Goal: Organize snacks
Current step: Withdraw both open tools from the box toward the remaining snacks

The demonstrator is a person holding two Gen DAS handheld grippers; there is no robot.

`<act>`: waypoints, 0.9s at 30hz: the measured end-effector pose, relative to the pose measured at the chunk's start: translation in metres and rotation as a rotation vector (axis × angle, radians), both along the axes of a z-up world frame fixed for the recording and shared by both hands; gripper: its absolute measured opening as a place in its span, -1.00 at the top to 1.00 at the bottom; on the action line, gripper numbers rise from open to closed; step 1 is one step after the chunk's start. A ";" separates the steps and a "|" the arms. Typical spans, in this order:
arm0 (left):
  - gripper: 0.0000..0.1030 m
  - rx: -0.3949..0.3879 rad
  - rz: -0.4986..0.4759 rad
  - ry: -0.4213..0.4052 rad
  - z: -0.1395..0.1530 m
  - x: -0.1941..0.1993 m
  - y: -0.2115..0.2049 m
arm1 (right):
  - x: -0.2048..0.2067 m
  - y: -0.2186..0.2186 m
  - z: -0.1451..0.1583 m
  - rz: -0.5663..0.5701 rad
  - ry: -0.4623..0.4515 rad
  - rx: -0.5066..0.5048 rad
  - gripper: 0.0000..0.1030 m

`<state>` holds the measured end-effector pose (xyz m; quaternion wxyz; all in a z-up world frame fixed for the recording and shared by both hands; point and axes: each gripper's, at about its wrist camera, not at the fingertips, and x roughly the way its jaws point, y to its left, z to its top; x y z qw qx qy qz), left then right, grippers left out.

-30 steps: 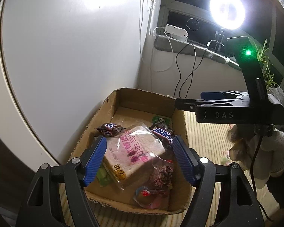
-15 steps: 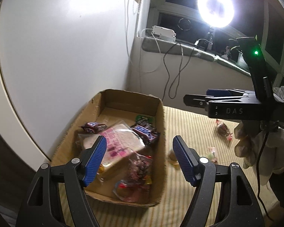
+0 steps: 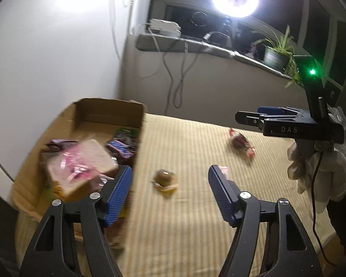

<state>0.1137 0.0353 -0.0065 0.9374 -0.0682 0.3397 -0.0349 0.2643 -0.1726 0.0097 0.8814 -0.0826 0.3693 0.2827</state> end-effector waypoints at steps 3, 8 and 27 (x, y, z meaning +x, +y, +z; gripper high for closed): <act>-0.14 -0.001 -0.037 0.021 -0.007 0.005 -0.014 | 0.004 -0.022 -0.008 -0.029 0.011 -0.010 -0.77; 0.05 -0.024 -0.092 0.056 -0.019 0.015 -0.032 | 0.009 -0.051 -0.023 -0.053 0.019 -0.030 -0.77; 0.40 -0.036 -0.196 0.159 -0.053 0.058 -0.066 | 0.028 -0.040 -0.067 -0.002 0.064 -0.084 -0.77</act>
